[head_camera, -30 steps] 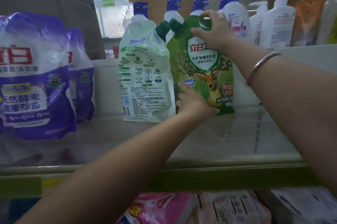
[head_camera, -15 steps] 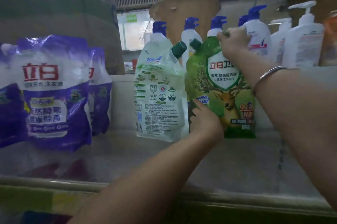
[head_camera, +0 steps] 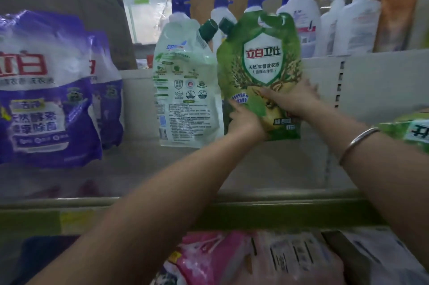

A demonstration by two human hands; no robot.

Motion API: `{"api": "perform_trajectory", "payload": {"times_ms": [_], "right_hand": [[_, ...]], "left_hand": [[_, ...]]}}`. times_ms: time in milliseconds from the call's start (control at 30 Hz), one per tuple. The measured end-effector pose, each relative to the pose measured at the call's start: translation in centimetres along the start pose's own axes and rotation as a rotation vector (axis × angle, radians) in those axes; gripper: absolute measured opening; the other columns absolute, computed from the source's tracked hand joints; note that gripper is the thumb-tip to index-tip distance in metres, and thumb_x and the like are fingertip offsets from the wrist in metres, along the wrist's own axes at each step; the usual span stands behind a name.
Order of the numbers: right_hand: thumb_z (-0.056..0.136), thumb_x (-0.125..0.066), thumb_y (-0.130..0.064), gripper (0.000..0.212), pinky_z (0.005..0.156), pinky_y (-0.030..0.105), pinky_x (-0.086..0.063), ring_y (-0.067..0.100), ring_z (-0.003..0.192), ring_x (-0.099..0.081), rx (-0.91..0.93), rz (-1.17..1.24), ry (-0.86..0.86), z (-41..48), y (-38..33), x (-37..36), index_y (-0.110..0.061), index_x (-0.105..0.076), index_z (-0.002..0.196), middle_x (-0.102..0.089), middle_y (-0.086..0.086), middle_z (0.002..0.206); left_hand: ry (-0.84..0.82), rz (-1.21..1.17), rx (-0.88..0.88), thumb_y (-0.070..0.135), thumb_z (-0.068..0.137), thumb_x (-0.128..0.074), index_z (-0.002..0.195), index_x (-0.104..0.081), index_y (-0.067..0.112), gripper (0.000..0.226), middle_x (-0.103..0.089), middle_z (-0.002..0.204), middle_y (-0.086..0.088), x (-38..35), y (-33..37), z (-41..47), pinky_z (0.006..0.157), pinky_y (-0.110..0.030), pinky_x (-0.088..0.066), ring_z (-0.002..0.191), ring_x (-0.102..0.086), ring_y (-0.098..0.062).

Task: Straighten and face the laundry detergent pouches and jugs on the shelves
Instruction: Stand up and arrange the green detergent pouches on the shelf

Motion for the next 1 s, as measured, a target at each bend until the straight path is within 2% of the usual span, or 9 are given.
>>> {"api": "perform_trajectory", "payload": {"times_ms": [133,267,367,433,500,600,767,867,1000], "right_hand": [[0.066,-0.075,-0.054,0.132,0.111,0.048,-0.032,0.034,0.137,-0.030,-0.042,0.045,-0.184,0.2,0.1,-0.1,-0.007,0.019,0.146,-0.018,0.014,0.155],[0.072,-0.070,-0.053,0.128,0.112,0.044,-0.030,0.035,0.138,-0.029,-0.026,-0.045,-0.180,-0.8,-0.3,0.1,-0.004,0.025,0.144,-0.016,0.016,0.155],[0.080,-0.056,-0.062,0.106,0.103,0.040,-0.040,0.037,0.130,-0.040,0.020,-0.327,-0.151,-2.3,-1.5,0.3,-0.001,-0.001,0.148,-0.032,0.022,0.147],[0.084,-0.051,-0.060,0.083,0.088,0.037,-0.045,0.037,0.117,-0.049,0.160,-0.580,-0.014,-3.8,-2.7,0.3,0.000,-0.033,0.139,-0.045,0.023,0.130],[0.086,-0.056,-0.046,0.070,0.087,0.039,-0.044,0.037,0.115,-0.047,0.296,-0.654,0.091,-6.0,-4.2,-0.4,0.002,-0.037,0.133,-0.043,0.022,0.126],[0.087,-0.058,-0.036,0.050,0.073,0.032,-0.046,0.031,0.099,-0.050,0.514,-0.497,-0.066,-9.6,-6.5,-2.7,-0.002,-0.047,0.122,-0.049,0.015,0.111],[0.087,-0.054,-0.051,0.050,0.052,0.027,-0.045,0.021,0.062,-0.055,0.362,-0.230,-0.392,-11.4,-9.1,-6.4,-0.004,-0.051,0.101,-0.057,0.008,0.075],[0.089,-0.053,-0.048,0.064,0.078,0.035,-0.047,0.030,0.102,-0.057,0.352,-0.071,-0.189,-10.4,-10.4,-6.8,-0.003,-0.036,0.130,-0.054,0.015,0.117],[0.082,-0.062,-0.049,0.074,0.097,0.035,-0.039,0.025,0.121,-0.043,0.269,0.293,0.088,-8.7,-11.7,-6.0,-0.004,-0.029,0.132,-0.039,0.012,0.132]], "left_hand": [[0.046,0.017,-0.009,0.027,0.090,-0.062,0.144,0.022,0.003,0.103,-0.014,0.154,-0.019,-0.4,0.1,1.0,0.109,-0.038,-0.030,0.137,-0.033,-0.031],[-0.027,0.016,-0.015,0.028,0.079,-0.074,0.143,0.026,0.007,0.120,-0.018,0.153,-0.017,0.2,-0.3,0.5,0.110,-0.040,-0.030,0.137,-0.032,-0.031],[-0.101,0.119,-0.067,0.031,0.073,-0.078,0.145,0.022,0.008,0.126,-0.029,0.148,-0.016,1.7,-0.7,-1.0,0.106,-0.036,-0.037,0.132,-0.039,-0.031],[-0.078,0.244,-0.190,0.034,0.075,-0.076,0.148,-0.010,0.006,0.102,-0.045,0.137,-0.014,3.5,-1.2,-2.4,0.087,-0.031,-0.048,0.114,-0.052,-0.026],[0.012,0.322,-0.320,0.033,0.075,-0.075,0.117,-0.055,0.007,0.053,-0.064,0.106,-0.009,6.2,-2.1,-3.4,0.069,-0.029,-0.050,0.089,-0.058,-0.021],[0.180,0.467,-0.270,0.045,0.074,-0.072,0.070,-0.061,0.013,0.035,-0.057,0.062,-0.001,11.3,-5.4,-3.5,0.055,-0.028,-0.041,0.071,-0.058,-0.022],[0.205,0.348,0.040,0.075,0.048,-0.072,0.133,-0.040,0.007,0.113,-0.053,0.130,-0.009,17.9,-11.6,-1.7,0.097,-0.035,-0.047,0.117,-0.053,-0.026],[0.026,0.105,0.059,0.044,0.073,-0.074,0.138,-0.036,0.003,0.086,-0.045,0.138,-0.001,17.5,-12.8,-0.6,0.104,-0.026,-0.036,0.124,-0.046,-0.017],[0.024,0.038,0.006,0.051,0.064,-0.078,0.116,-0.061,0.013,0.067,-0.062,0.119,0.003,16.2,-12.1,0.0,0.074,-0.021,-0.045,0.093,-0.059,-0.011]]}}
Point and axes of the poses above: each hand's wrist, its own z-axis towards the middle knuckle, its own x-axis out of the back of the hand, y = z × x, the point moved 1 cm from there along z, towards the middle knuckle
